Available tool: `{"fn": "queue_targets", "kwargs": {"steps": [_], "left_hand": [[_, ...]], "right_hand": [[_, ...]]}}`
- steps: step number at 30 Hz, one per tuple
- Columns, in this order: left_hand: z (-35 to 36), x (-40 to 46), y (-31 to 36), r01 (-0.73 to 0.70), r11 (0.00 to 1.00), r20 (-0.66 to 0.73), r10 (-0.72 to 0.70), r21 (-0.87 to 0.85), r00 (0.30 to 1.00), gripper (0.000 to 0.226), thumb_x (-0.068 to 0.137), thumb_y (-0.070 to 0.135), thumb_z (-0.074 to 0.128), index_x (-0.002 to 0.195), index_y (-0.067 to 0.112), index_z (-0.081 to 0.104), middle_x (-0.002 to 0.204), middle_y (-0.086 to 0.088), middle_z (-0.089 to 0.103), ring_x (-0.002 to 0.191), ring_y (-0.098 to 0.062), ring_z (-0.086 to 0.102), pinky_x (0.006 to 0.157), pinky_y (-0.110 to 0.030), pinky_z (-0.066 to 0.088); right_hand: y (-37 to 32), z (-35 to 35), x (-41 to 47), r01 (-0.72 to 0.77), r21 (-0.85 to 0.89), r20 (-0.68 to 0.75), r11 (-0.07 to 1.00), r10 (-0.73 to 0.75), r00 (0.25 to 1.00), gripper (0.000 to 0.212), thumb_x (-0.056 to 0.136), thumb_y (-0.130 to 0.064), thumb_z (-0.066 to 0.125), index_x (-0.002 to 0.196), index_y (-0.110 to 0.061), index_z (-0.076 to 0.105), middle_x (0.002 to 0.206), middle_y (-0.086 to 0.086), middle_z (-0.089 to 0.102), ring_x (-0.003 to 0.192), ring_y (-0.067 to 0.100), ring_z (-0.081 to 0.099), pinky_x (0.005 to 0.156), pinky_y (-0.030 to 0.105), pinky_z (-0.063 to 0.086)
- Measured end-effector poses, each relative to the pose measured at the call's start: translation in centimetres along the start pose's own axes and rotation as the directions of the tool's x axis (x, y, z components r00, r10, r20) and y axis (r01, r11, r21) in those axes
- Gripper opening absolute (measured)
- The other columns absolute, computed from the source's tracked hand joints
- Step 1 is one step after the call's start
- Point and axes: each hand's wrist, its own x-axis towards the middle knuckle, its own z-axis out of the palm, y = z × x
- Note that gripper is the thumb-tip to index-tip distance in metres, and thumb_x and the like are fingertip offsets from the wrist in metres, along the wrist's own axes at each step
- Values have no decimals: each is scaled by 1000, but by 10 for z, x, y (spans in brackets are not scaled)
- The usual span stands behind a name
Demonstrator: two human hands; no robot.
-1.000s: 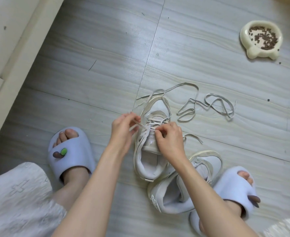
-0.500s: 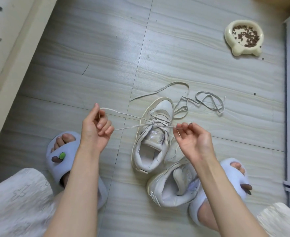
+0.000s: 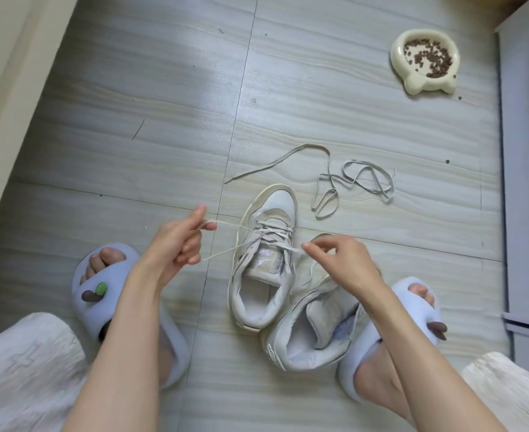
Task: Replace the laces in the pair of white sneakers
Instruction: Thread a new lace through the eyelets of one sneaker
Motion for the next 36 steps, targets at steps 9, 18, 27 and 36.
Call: {"fn": "queue_targets", "kwargs": {"steps": [9, 18, 27, 36], "left_hand": [[19, 9, -6, -28, 999, -52, 27, -28, 998, 29, 86, 10, 53, 57, 11, 56, 52, 1, 40, 43, -11, 34, 49, -21, 34], [38, 6, 0, -47, 791, 115, -30, 610, 993, 21, 83, 30, 69, 70, 14, 67, 43, 7, 32, 39, -7, 26, 39, -13, 22], [61, 13, -11, -67, 938, -8, 74, 341, 997, 21, 88, 8, 53, 67, 12, 56, 60, 0, 52, 58, -11, 45, 58, -21, 37], [67, 19, -18, -100, 912, -34, 124, 398, 992, 18, 86, 17, 63, 69, 13, 60, 70, -3, 54, 62, -11, 45, 54, -19, 36]], "right_hand": [[11, -15, 1, -156, 889, 21, 430, 303, 953, 36, 93, -22, 52, 57, -16, 55, 82, -3, 68, 78, 8, 54, 71, 24, 36], [-3, -4, 7, -255, 966, 253, -34, 314, 915, 45, 95, -17, 42, 50, -15, 37, 45, -1, 27, 35, 10, 25, 38, 16, 29], [18, -5, -8, -195, -46, 123, 980, 199, 972, 29, 81, -58, 56, 73, -32, 65, 56, -8, 62, 72, 12, 56, 71, 30, 41], [7, -6, -1, -124, 950, 71, 285, 190, 979, 43, 93, -15, 50, 50, -17, 55, 83, 7, 68, 76, 8, 59, 66, 25, 36]]}}
